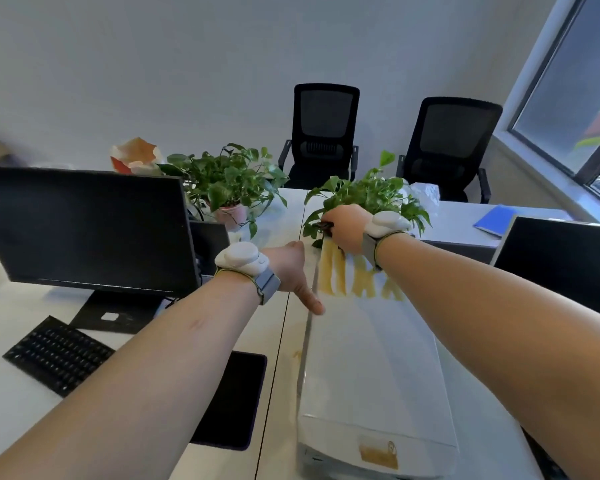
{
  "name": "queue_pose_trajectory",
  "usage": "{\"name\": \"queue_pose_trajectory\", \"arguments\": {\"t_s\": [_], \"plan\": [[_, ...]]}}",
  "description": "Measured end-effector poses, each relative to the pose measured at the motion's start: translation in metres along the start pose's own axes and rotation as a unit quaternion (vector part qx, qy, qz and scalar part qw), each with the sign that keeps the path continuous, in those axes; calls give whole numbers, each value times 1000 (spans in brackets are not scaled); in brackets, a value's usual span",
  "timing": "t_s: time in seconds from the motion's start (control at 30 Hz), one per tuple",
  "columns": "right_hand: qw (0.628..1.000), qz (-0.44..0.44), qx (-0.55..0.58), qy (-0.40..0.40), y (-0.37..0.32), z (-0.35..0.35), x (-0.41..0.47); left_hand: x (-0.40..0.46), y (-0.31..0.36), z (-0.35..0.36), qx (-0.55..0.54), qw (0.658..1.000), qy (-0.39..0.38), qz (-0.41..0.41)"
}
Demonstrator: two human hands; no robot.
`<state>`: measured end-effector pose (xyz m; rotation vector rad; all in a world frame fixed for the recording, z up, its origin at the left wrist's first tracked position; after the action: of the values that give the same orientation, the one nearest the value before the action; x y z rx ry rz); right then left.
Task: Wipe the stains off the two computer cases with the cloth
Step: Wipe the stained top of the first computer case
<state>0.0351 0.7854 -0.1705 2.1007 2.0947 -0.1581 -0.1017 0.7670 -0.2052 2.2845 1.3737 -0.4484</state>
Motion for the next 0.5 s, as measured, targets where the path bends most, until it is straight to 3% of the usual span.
{"name": "queue_pose_trajectory", "arguments": {"t_s": [0.27,0.5], "plan": [[996,-13,-88,-11,-10,14,-16,-2,-2,1,-1,1000,7,10],[995,-40,-87,-16,-32,29,-53,0,-1,1,9,997,48,53]]}}
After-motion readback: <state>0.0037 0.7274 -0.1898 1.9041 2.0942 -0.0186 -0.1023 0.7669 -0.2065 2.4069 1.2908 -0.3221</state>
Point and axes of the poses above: each hand's wrist, its own x-axis towards the middle knuckle, its own z-axis out of the palm, y = z × x, the point moved 5 cm from there along x, towards the middle knuckle, and after that the axes turned 2 degrees about -y, right-handed, at the moved point
